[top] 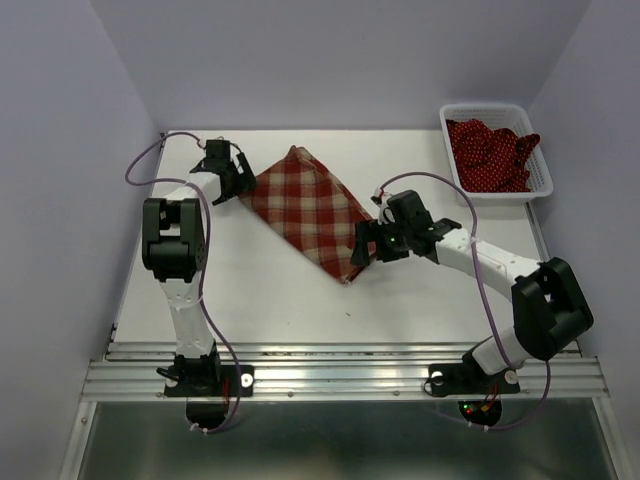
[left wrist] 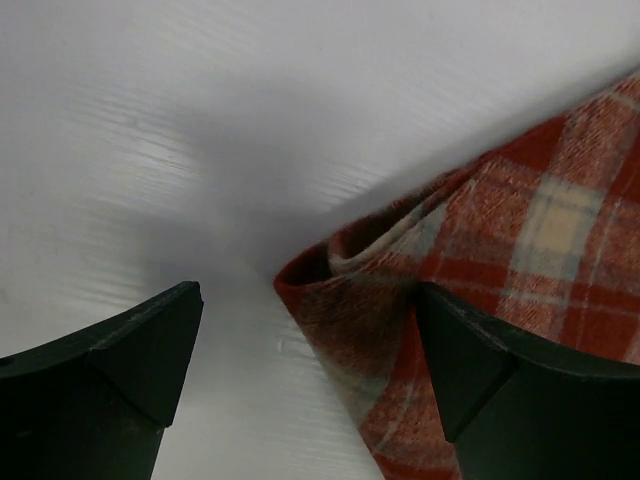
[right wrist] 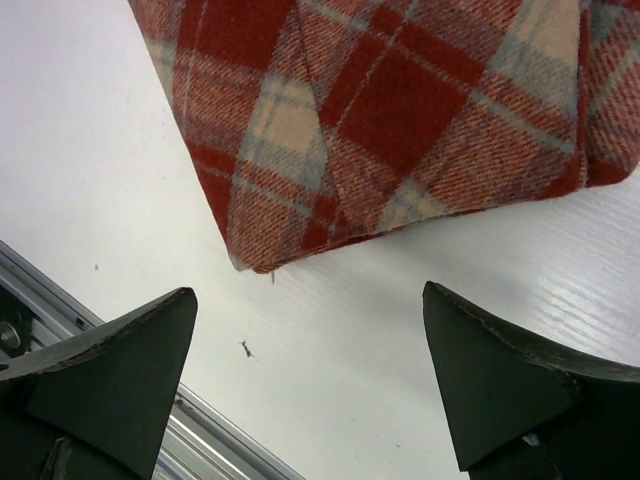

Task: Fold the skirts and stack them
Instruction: Fold the skirt

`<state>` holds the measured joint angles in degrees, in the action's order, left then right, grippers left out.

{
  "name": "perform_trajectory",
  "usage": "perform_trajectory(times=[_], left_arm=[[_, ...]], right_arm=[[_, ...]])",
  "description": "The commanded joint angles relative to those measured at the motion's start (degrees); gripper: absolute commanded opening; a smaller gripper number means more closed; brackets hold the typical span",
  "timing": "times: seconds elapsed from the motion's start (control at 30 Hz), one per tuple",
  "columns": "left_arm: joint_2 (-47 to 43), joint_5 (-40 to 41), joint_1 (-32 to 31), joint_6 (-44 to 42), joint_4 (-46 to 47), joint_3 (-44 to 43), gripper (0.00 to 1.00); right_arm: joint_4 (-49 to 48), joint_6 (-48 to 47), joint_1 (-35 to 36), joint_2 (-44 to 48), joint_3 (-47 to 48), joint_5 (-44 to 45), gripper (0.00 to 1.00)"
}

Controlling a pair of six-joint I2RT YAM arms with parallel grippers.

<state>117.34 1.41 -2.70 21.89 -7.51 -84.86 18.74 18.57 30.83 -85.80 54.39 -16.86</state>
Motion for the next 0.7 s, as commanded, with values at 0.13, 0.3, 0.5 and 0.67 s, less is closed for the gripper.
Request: perform_trajectory(times=[0.13, 0.3, 0.5, 0.67], left_arm=[[4.12, -5.81, -0.9, -4.66, 1.45, -5.49, 0.88], [4.31, -6.59, -0.99, -3.7, 1.88, -3.39, 0.43], [-0.87, -5.46, -1.69, -0.19, 3.81, 4.5, 0.03], [-10.18, -2.12, -4.15, 4.99, 5.66, 16.02, 0.0]], right_arm=[[-2.92, 1.91, -0.07, 2.66, -1.48, 3.06, 1.0], [-2.83, 1.82, -0.07, 3.01, -2.18, 3.94, 1.0], [-1.61, 2.79, -0.07, 5.81, -2.88, 7.54, 1.0], [-0.99, 6.39, -0.07, 9.77, -5.61, 10.7, 1.0]])
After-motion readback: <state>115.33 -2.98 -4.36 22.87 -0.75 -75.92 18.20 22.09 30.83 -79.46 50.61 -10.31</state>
